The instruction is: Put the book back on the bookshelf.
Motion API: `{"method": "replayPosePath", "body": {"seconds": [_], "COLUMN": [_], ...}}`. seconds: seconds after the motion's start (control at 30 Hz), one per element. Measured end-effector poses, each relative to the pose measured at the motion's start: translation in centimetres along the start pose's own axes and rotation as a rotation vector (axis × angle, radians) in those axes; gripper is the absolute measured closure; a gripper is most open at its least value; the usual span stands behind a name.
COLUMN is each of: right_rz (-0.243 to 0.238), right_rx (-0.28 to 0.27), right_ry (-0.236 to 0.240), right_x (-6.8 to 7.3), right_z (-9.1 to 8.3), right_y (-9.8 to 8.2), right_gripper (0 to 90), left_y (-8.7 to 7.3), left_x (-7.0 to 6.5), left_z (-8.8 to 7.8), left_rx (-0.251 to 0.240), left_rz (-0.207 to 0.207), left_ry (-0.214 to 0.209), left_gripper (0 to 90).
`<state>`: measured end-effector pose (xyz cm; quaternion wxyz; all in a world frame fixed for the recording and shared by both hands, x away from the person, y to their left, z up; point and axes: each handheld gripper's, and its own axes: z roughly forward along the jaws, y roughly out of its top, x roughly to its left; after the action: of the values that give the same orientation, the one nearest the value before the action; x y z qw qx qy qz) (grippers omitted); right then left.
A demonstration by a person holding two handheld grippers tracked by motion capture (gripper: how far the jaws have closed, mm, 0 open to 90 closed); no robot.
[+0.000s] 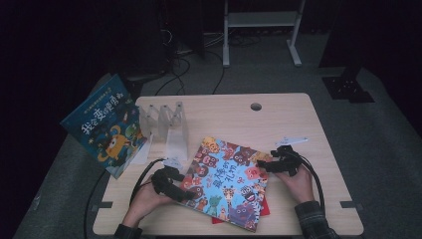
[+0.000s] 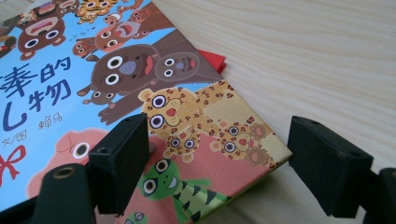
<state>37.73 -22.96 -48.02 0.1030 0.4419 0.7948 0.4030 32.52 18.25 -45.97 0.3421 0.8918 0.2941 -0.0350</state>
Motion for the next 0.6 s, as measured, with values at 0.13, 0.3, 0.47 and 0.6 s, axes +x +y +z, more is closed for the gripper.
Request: {"method": "replayPosePath", "body": {"seconds": [0.13,0.3,0.47,0.6], "right_rz": [-0.009,-0.029,-0.093,-0.123], "right_rx": [0.001,0.020,0.024,-0.012], "right_ry": [0.006,0.021,-0.030,-0.030], "right_x": [1.0,2.3,3.2,3.7], "right_z": [-0.1,-0.4,-1.1,-2.6], "right_y": [-0.3,-0.6,-0.7,-1.0], "right_gripper": [20.4,20.1,22.5,36.2], "left_y": [-0.8,-1.7,-2.1,-2.1], "left_x": [-0.2,-0.2,0.4,0.7], "left_z": [-0.5,-1.2,-1.0,-1.2], "left_rx": [-0.007,-0.009,-0.007,-0.014], "left_rz": [-0.009,-0.010,-0.032,-0.035], "left_ry": [-0.001,0.000,-0.018,-0.016], "left_gripper": [11.8,11.7,11.2,10.9]}}
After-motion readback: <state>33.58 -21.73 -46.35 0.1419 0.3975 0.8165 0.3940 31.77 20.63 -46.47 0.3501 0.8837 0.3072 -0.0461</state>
